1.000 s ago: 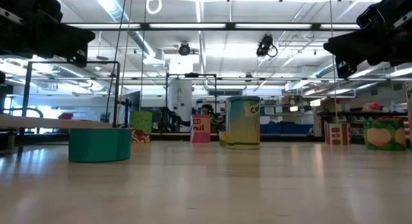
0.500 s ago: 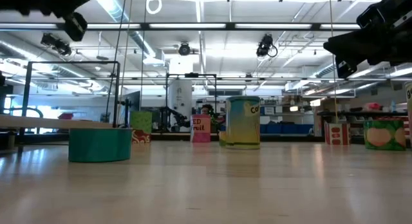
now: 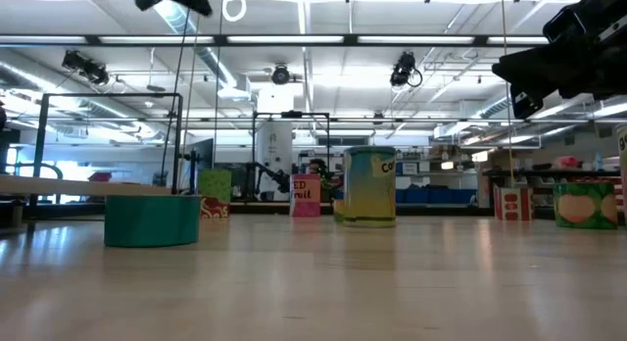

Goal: Pick and place cans onto a shelf
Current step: Put the canned spaghetti sauce on the shelf

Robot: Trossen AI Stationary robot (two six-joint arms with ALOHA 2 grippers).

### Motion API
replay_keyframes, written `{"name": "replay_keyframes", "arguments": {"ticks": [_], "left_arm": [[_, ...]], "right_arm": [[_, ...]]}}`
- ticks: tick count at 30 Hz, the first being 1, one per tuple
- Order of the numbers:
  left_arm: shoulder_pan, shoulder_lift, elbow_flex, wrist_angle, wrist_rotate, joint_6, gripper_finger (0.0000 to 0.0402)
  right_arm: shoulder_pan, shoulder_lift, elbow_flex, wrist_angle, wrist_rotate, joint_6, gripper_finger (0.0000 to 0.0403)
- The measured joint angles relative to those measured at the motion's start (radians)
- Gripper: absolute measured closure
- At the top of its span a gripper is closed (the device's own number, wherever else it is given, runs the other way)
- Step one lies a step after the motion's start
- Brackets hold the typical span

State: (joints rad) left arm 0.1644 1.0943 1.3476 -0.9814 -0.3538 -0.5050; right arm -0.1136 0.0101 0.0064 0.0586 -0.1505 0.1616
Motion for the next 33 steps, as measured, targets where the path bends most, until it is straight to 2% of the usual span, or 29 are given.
{"name": "replay_keyframes", "arguments": {"ticks": [4,10,13,17,22,26,33], "left_arm": [[0.129,0.125,0.034,-0.032,0.046,0.058,0.0302],[0.336,0.268,0.033,-0.151,0.17,0.007,0.0166],[0.42,0.327,0.033,-0.171,0.176,0.012,0.0127],[0.507,0.397,0.034,-0.134,0.258,0.057,0.0126],[0.564,0.482,0.02,-0.115,0.296,0.087,0.0162],[0.586,0.497,-0.075,-0.003,0.37,0.063,0.0183],[0.603,0.497,-0.246,0.126,0.374,-0.1,0.018]], "right_arm": [[0.0,0.0,0.0,0.0,0.0,0.0,0.0337],[0.0,0.0,0.0,0.0,0.0,0.0,0.0337],[0.0,0.0,0.0,0.0,0.0,0.0,0.0337],[0.0,0.0,0.0,0.0,0.0,0.0,0.0337],[0.0,0.0,0.0,0.0,0.0,0.0,0.0337],[0.0,0.0,0.0,0.0,0.0,0.0,0.0337],[0.0,0.0,0.0,0.0,0.0,0.0,0.0337]]}}
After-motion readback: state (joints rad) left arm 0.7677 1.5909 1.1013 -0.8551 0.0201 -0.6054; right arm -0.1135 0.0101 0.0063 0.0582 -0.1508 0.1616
